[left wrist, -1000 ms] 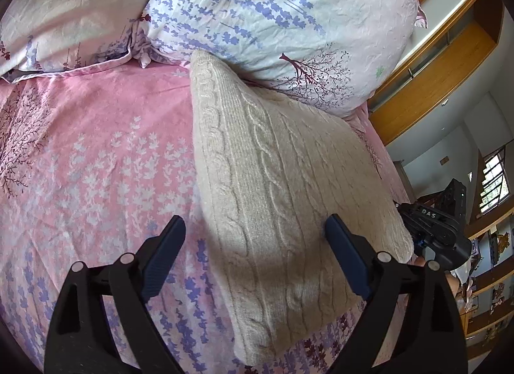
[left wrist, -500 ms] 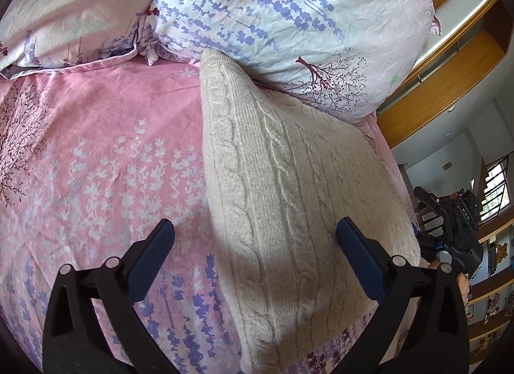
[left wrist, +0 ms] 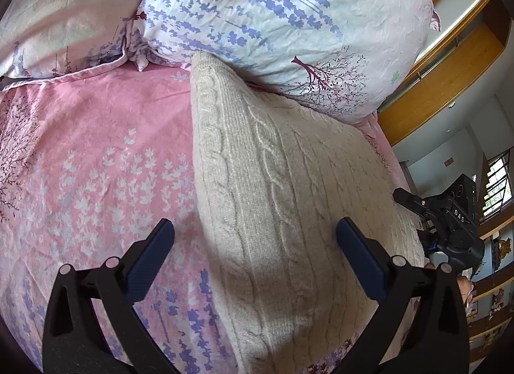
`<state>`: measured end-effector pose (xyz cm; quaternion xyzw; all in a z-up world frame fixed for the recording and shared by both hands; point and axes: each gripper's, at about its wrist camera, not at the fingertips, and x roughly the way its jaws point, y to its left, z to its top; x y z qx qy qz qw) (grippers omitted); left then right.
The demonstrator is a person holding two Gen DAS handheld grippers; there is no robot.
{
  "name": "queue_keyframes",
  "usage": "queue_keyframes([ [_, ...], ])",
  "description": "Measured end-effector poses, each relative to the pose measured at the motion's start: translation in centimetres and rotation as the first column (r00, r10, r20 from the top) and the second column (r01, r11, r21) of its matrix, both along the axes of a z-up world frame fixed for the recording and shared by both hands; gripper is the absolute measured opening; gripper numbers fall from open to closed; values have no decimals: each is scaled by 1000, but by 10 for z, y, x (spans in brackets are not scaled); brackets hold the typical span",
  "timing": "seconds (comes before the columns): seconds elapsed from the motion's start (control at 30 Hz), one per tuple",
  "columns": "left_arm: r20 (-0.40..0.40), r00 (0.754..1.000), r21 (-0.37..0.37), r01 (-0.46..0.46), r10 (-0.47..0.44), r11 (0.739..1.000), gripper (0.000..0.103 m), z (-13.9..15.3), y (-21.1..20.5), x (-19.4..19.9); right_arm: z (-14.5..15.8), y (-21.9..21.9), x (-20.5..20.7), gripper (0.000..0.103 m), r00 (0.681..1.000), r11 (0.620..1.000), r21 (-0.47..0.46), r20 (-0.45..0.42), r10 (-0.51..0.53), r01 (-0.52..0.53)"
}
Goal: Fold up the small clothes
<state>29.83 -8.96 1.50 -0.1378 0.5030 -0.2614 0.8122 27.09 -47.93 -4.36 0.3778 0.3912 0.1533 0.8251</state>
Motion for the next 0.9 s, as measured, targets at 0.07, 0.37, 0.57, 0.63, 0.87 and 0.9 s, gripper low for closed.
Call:
queue_keyframes([
  [0.07, 5, 1000, -4, 4, -4, 1000, 101, -1, -2, 2, 0, 4, 1, 73, 1000, 1000, -7, 7, 14, -14],
  [0.37, 52, 998, 64, 27, -31, 998, 100, -1, -26, 7, -3, 24, 6, 53, 996, 996, -27, 31, 80, -79],
  [0.57, 40, 998, 25, 50, -51, 998, 83, -2, -32, 11, -7, 22, 4, 40, 995, 996, 1, 43, 89, -90],
  [0.63, 45, 998, 28, 50, -51, 998, 82, -2, -35, 10, -6, 23, 3, 38, 995, 996, -7, 50, 89, -88],
  [0.87, 97, 994, 49, 38, -43, 998, 54, 7, -31, 1, 9, 37, -7, 30, 989, 994, -78, 119, 88, -79],
  [0.9, 105, 994, 48, 34, -39, 998, 47, 9, -30, -1, 14, 40, -10, 30, 987, 993, -89, 136, 88, -76],
])
